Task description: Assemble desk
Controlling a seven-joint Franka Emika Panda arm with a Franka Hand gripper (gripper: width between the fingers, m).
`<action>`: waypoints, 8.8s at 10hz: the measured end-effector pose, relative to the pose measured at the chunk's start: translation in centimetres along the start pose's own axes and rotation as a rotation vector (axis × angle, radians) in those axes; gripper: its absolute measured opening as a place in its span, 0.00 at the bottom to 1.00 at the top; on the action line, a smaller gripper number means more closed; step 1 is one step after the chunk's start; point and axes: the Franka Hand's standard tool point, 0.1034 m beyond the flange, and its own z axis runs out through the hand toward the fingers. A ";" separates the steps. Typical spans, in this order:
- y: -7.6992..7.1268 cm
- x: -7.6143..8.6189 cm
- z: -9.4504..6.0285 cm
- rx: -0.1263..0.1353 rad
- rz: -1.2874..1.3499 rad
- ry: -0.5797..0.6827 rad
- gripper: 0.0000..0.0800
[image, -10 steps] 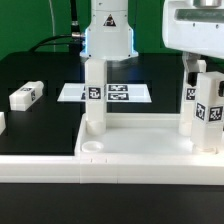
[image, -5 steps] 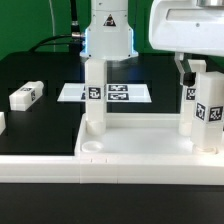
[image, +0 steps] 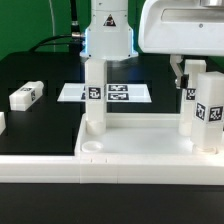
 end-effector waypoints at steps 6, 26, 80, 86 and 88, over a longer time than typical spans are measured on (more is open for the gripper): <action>0.6 0.2 0.0 -0.017 -0.355 0.002 0.81; 0.0 -0.4 0.4 0.002 1.018 -0.015 0.37; -0.4 -0.4 0.5 -0.031 0.246 -0.019 0.81; 0.2 0.0 0.6 -0.031 -0.267 -0.017 0.81; 0.3 0.0 0.6 -0.043 -0.391 -0.017 0.81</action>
Offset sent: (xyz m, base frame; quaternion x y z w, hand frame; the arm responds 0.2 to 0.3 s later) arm 0.0008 0.0012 0.0009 0.0022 0.0002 -0.1974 0.9803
